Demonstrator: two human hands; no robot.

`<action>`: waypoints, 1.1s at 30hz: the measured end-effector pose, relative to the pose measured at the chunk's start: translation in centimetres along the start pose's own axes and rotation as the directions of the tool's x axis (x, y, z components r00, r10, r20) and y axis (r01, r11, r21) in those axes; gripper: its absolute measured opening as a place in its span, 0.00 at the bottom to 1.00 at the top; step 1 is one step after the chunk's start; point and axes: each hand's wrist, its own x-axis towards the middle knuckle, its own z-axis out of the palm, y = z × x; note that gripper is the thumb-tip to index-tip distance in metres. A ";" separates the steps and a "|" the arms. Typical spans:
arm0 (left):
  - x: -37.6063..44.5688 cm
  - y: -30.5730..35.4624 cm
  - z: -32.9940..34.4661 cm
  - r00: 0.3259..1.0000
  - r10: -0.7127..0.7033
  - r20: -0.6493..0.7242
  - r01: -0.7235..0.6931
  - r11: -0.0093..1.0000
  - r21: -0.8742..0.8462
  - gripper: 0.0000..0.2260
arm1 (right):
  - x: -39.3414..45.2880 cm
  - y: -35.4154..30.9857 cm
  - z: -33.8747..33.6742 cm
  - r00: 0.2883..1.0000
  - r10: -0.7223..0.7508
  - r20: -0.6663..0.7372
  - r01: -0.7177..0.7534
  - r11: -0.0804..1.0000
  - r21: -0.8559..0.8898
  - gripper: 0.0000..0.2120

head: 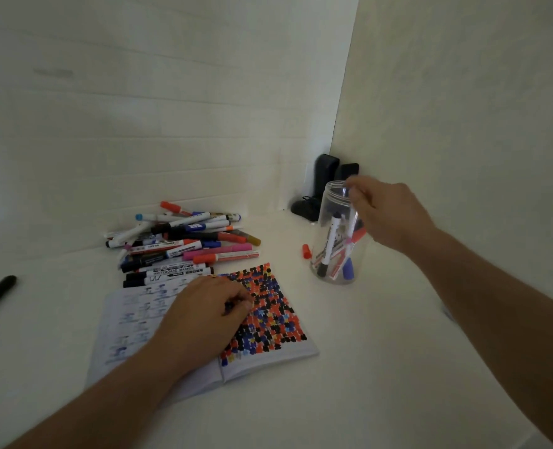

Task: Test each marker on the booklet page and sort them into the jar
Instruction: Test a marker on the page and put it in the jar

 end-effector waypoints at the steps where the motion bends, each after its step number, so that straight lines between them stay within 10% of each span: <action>1: 0.0 0.0 0.0 1.000 0.000 0.000 0.000 1.000 -0.002 0.08 | -0.1 -0.1 0.2 0.999 -0.010 0.047 0.012 0.999 -0.051 0.18; 7: 0.0 0.0 0.0 1.000 -0.004 0.002 0.005 1.000 -0.019 0.08 | -0.1 0.2 0.7 0.999 -0.032 0.017 0.033 0.999 -0.027 0.21; 12: -0.4 0.5 -0.4 0.999 -0.028 0.040 0.023 0.993 0.114 0.11 | -3.0 -2.0 2.5 0.870 -0.234 -0.435 0.268 0.963 0.017 0.10; 16: -0.4 1.2 -0.7 0.981 -0.176 0.076 0.148 0.947 0.286 0.16 | -5.4 -7.1 7.7 0.982 -0.185 -0.029 0.183 0.912 0.367 0.13; 21: 1.1 -1.0 -5.2 0.930 -0.237 0.281 0.195 0.966 0.169 0.12 | -7.0 -8.5 12.9 0.953 -0.122 0.276 -0.036 0.862 0.506 0.15; 33: 2.9 -8.5 -6.7 0.972 -0.229 0.053 0.171 0.843 0.510 0.10 | -6.9 -7.3 14.2 0.946 -0.140 0.292 -0.048 0.831 0.554 0.11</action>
